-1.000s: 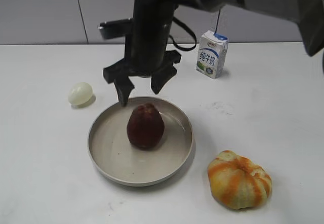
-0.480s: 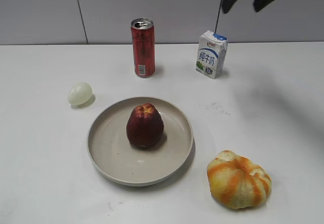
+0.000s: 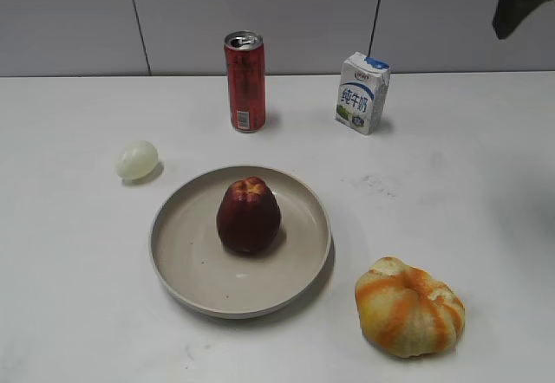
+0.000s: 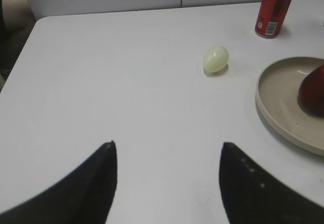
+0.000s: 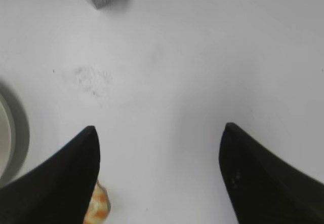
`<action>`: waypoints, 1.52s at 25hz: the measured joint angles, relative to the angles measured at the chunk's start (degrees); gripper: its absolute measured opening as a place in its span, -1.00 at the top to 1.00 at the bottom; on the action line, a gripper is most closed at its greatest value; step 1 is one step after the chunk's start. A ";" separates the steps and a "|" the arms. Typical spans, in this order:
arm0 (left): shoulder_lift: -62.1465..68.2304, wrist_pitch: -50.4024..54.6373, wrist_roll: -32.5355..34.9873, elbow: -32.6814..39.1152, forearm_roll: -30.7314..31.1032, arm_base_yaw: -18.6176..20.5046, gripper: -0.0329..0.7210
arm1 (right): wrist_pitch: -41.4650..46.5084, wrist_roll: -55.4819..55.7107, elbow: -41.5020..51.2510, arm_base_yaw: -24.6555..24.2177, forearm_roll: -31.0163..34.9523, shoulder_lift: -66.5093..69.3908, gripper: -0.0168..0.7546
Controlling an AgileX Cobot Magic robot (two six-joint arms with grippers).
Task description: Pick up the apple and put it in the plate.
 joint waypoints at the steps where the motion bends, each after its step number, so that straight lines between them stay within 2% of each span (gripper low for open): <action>1: 0.00 0.00 0.00 0.00 0.00 0.00 -0.38 | 0.00 0.00 2.81 0.00 0.00 -2.40 -0.56; 6: 0.00 0.00 0.00 0.00 0.00 0.00 -0.38 | -0.69 0.00 20.73 0.00 0.69 -17.63 -0.56; 11: 0.00 0.00 0.00 0.00 0.00 0.00 -0.38 | -5.75 0.00 38.28 0.00 1.67 -32.09 -0.54; 18: 0.00 0.00 0.00 0.00 0.00 0.00 -0.38 | -10.20 0.00 55.39 0.00 1.75 -52.00 -0.53; 26: 0.00 0.00 0.00 0.00 0.00 0.00 -0.38 | -10.18 -0.05 63.23 0.00 1.75 -72.81 -0.53; 38: 0.00 0.00 0.00 0.00 0.00 0.00 -0.38 | -9.92 -0.05 63.87 0.00 1.81 -91.66 -0.53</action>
